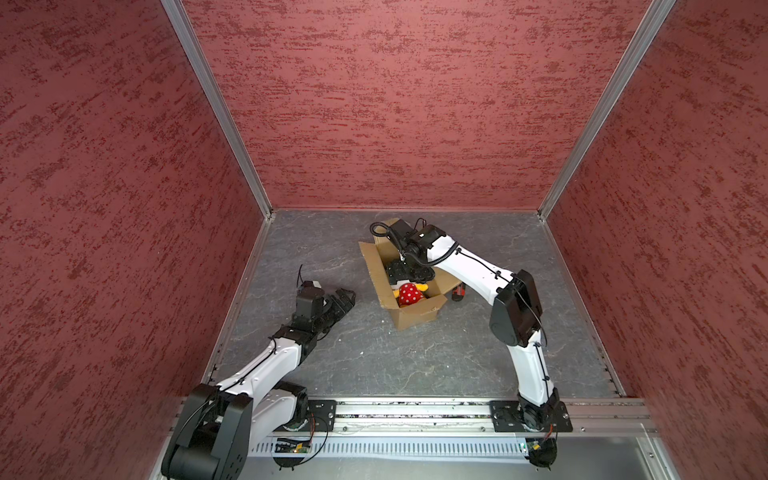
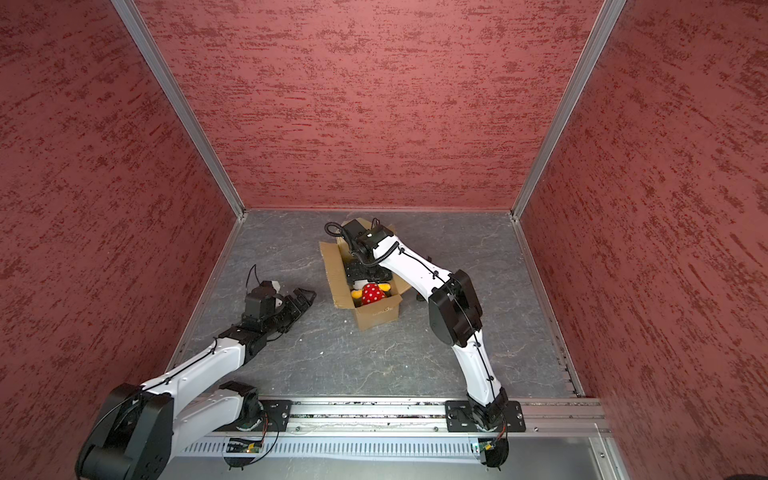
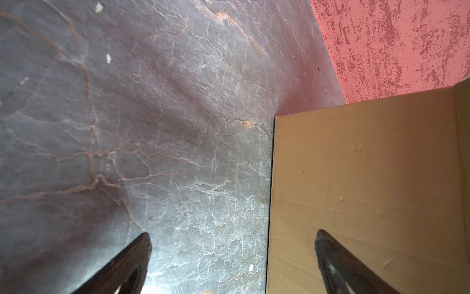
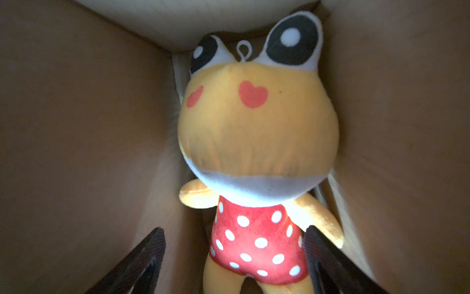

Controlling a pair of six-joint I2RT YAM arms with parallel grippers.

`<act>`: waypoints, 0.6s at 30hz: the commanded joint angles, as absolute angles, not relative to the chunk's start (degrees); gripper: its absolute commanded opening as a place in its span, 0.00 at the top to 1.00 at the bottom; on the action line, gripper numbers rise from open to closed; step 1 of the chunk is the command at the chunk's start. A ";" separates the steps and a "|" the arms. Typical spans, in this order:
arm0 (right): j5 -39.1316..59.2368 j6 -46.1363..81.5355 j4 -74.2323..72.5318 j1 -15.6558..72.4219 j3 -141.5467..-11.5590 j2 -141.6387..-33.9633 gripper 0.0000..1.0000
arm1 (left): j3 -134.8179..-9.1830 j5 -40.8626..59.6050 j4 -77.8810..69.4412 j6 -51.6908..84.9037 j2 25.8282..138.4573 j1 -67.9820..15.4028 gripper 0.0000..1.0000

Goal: Unpack the express box
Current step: 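Lower the open right gripper into the box toward the plush frog, then close the right gripper on the plush frog's head inside the box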

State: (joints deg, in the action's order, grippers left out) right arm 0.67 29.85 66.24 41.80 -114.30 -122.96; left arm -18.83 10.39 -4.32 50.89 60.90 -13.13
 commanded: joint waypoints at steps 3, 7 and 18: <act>-0.13 32.51 67.09 42.36 -113.54 -124.96 0.13 | -18.32 11.22 -5.80 49.23 61.33 -12.49 0.00; 0.35 32.78 66.30 42.31 -113.03 -125.82 0.12 | -18.51 11.77 -5.81 48.77 61.65 -12.09 0.00; 1.96 33.13 64.15 42.41 -111.83 -128.54 0.12 | -18.53 12.42 -5.63 48.43 61.39 -11.91 0.00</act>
